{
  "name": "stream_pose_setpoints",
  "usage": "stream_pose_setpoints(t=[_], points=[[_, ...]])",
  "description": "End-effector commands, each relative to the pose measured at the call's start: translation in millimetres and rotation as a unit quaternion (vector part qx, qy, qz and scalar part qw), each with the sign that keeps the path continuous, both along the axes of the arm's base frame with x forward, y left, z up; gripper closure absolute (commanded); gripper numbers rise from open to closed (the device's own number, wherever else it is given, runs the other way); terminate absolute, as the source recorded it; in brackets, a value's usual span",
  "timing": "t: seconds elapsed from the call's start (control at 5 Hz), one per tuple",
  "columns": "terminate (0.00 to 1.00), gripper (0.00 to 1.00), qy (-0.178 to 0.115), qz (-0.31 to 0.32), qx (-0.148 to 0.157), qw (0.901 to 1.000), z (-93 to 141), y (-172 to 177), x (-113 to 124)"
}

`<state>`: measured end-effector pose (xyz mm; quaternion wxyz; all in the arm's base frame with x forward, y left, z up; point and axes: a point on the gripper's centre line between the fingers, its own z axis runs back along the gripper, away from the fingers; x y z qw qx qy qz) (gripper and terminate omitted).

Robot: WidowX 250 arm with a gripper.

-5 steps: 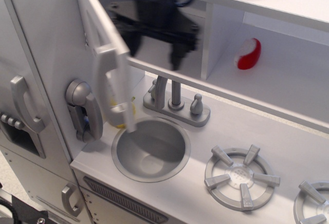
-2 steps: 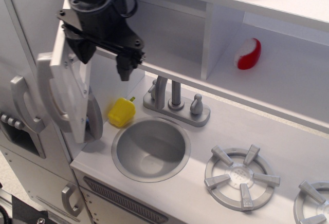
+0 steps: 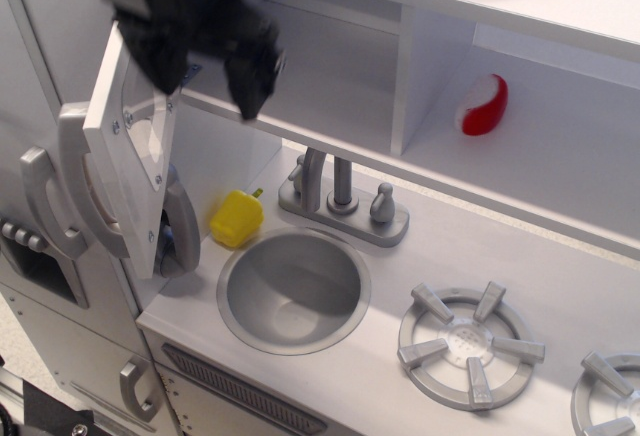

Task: Open microwave

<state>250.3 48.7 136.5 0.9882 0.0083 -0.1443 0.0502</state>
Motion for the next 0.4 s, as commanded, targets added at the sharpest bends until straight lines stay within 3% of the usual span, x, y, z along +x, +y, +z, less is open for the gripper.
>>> stream_pose_setpoints(t=[0.0,0.2], points=[[0.00,0.00,-0.016,0.016,-0.004,0.9997,30.0,9.6,7.9],[1.00,0.00,-0.016,0.016,-0.004,0.9997,30.0,9.6,7.9]])
